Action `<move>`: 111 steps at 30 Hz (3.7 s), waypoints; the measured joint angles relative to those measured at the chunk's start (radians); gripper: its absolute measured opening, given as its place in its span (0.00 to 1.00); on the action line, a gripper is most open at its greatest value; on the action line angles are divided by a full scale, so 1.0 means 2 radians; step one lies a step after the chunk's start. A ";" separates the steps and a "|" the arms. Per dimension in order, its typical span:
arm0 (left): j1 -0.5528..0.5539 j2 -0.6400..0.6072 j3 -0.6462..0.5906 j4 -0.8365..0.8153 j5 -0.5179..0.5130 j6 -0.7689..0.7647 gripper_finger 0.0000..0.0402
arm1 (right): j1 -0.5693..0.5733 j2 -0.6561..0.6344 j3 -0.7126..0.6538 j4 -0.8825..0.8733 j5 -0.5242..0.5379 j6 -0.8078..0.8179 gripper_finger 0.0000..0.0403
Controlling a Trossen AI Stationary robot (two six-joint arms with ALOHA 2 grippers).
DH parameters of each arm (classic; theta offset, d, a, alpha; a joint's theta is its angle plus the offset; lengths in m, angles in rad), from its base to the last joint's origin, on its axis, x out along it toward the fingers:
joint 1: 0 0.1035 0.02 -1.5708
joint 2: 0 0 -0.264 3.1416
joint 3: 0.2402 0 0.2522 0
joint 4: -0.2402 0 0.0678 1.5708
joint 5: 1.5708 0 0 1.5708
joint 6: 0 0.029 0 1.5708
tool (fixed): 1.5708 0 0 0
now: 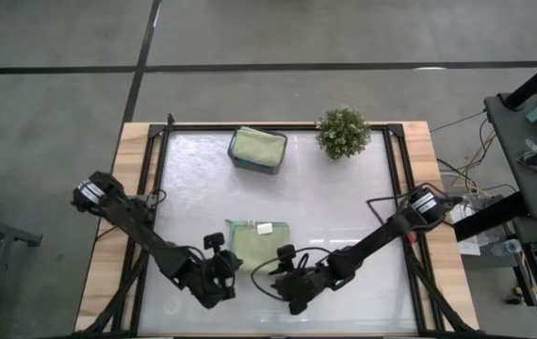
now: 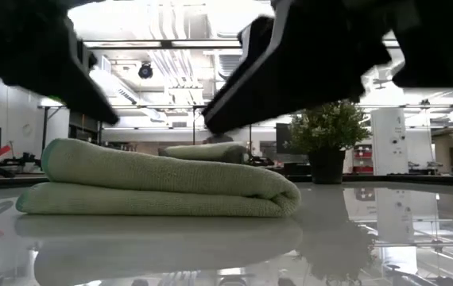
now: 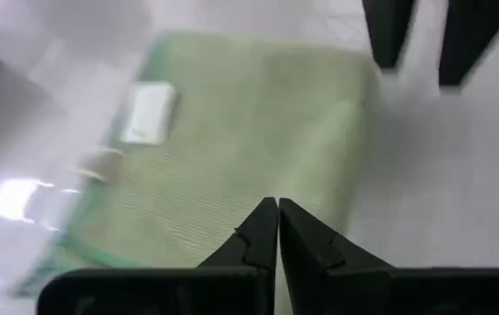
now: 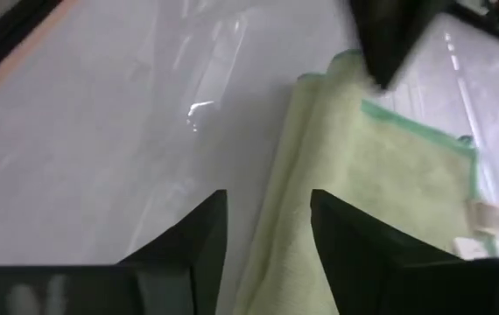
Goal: Fold microfiber towels
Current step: Fold the green microfiber towel
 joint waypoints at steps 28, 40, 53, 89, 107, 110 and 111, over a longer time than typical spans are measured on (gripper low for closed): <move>0.021 -0.067 -0.058 -0.003 0.119 -0.021 0.00 | -0.107 -0.040 -0.099 0.034 0.057 -0.006 0.33; 0.166 -0.126 -0.150 0.063 0.107 0.055 0.09 | -0.115 -0.058 -0.124 0.076 0.056 -0.059 0.33; 0.193 -0.102 -0.195 0.147 0.124 0.053 0.28 | -0.118 -0.058 -0.143 0.075 0.052 -0.038 0.33; 0.193 -0.092 -0.190 0.172 0.158 0.109 0.07 | -0.118 -0.058 -0.144 0.082 0.052 -0.037 0.33; 0.193 -0.081 -0.192 0.162 0.137 0.130 0.36 | -0.118 -0.058 -0.144 0.083 0.052 -0.036 0.33; 0.193 -0.075 -0.191 0.165 0.137 0.130 0.29 | -0.118 -0.058 -0.144 0.083 0.052 -0.036 0.33; 0.193 -0.074 -0.190 0.167 0.137 0.130 0.27 | -0.118 -0.058 -0.144 0.083 0.052 -0.036 0.33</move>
